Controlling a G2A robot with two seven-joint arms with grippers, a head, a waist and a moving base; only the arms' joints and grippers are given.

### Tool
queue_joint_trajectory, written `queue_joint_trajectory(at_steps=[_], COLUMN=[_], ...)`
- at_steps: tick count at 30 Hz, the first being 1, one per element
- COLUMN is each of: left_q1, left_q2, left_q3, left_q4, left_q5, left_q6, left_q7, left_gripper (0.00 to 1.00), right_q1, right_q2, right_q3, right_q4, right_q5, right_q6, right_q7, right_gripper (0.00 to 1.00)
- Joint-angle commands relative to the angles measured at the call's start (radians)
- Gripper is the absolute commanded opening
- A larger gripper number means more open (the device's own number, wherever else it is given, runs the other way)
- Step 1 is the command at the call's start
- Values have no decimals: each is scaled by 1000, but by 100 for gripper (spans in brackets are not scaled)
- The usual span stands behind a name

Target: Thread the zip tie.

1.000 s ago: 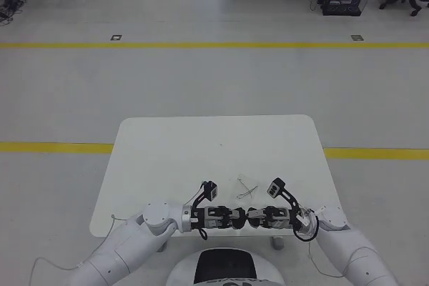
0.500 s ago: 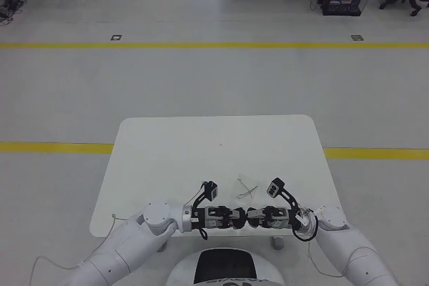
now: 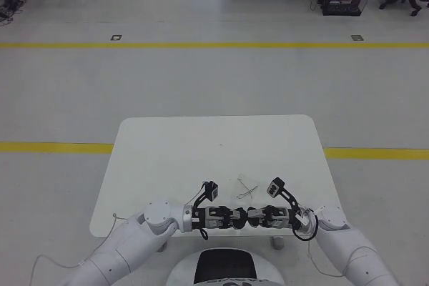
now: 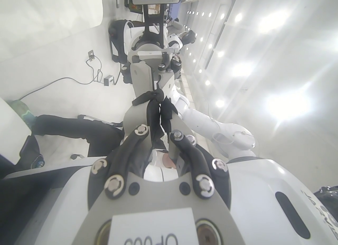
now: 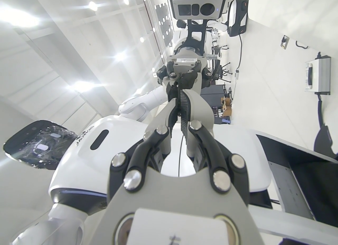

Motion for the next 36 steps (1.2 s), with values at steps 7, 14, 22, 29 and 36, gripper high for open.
queue_joint_trajectory(at_steps=[7,14,22,29,36], left_q1=[-3,-3,4,10,12], left_q2=[0,1,4,5,5], left_q3=[2,2,-7,-15,-19], left_q4=[3,11,21,29,37], left_q5=[-4,-11,-13,-6,12], left_q6=[-2,-8,-31,-56,-67], left_q7=[-1,-1,16,38,86], left_gripper=[0,0,0,0,0], right_q1=[2,3,-13,-26,-26], right_q2=[0,0,0,0,0], right_q3=[-3,-4,22,35,35], right_q4=[3,9,16,12,12], right_q5=[3,11,49,73,73], right_q6=[1,5,-30,-51,-51], right_q7=[-6,-14,-61,-92,-92], right_gripper=[0,100,100,100,100])
